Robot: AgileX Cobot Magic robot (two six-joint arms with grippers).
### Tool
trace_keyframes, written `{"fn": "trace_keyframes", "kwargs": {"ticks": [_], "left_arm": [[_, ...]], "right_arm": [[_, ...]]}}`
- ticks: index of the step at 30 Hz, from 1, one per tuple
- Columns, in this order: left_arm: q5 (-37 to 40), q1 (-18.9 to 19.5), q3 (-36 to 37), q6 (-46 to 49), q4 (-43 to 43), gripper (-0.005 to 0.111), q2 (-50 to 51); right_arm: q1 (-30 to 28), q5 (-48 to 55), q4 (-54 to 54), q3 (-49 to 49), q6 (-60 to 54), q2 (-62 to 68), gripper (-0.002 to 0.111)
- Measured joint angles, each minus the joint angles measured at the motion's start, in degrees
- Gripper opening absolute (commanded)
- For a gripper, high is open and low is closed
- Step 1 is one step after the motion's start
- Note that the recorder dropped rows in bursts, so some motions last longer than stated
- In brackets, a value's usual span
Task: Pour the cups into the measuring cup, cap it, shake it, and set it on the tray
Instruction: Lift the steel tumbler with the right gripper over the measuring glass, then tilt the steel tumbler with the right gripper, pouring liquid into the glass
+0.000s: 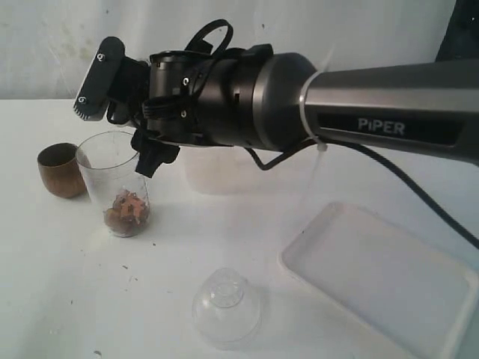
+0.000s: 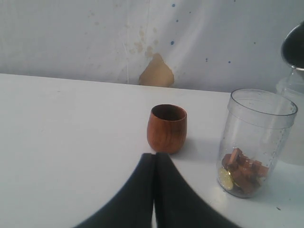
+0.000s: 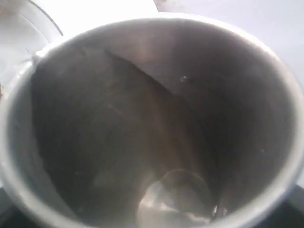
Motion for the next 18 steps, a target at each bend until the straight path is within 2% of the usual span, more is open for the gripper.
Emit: {"fn": "trace_keyframes", "kwargs": {"ticks": [13, 18], "left_arm": [[0.0, 0.0, 0.0, 0.0, 0.0, 0.0, 0.0], [0.0, 0.0, 0.0, 0.0, 0.0, 0.0, 0.0]], "right_arm": [[0.1, 1.62, -3.75, -0.24, -1.34, -0.01, 0.0], [1.25, 2.98, -8.47, -0.32, -1.34, 0.66, 0.0]]}}
